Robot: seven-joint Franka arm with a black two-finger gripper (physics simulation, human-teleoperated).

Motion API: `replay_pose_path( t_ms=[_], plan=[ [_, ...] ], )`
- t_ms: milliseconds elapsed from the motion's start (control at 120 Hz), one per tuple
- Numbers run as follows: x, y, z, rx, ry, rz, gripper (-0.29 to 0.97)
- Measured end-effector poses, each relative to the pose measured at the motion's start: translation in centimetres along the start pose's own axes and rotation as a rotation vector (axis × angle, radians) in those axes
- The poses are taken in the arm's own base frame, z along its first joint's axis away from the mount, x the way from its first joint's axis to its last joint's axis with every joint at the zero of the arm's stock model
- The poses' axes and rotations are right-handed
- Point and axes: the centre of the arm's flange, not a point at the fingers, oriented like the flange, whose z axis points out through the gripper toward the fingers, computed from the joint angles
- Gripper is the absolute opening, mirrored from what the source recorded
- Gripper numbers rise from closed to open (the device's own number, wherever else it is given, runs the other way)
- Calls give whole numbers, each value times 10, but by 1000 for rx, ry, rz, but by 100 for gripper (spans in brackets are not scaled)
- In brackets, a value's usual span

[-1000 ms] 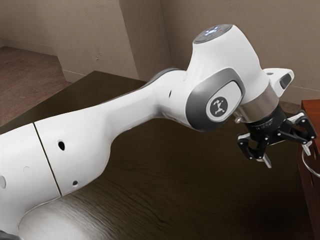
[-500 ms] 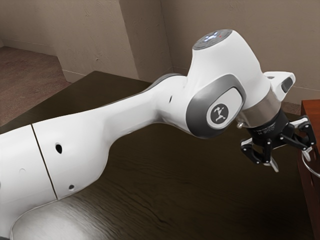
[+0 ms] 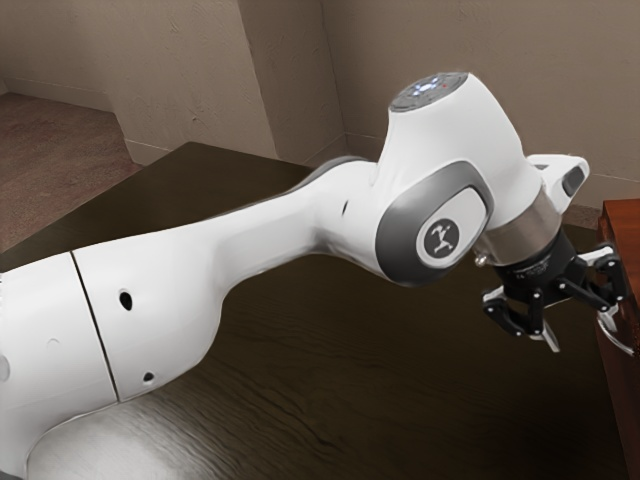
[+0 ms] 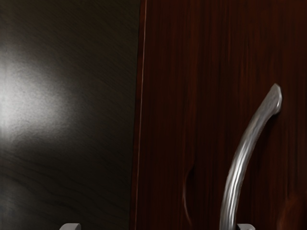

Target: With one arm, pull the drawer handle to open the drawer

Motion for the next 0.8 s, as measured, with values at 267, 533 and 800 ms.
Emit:
replay_pose_path(
  t_ms=[267, 533, 800],
  plan=[
    [-3, -15, -8, 3, -1, -16, 34],
    [-1, -28, -20, 7, 15, -25, 34],
    [1, -45, -25, 17, 21, -44, 34]
  ],
)
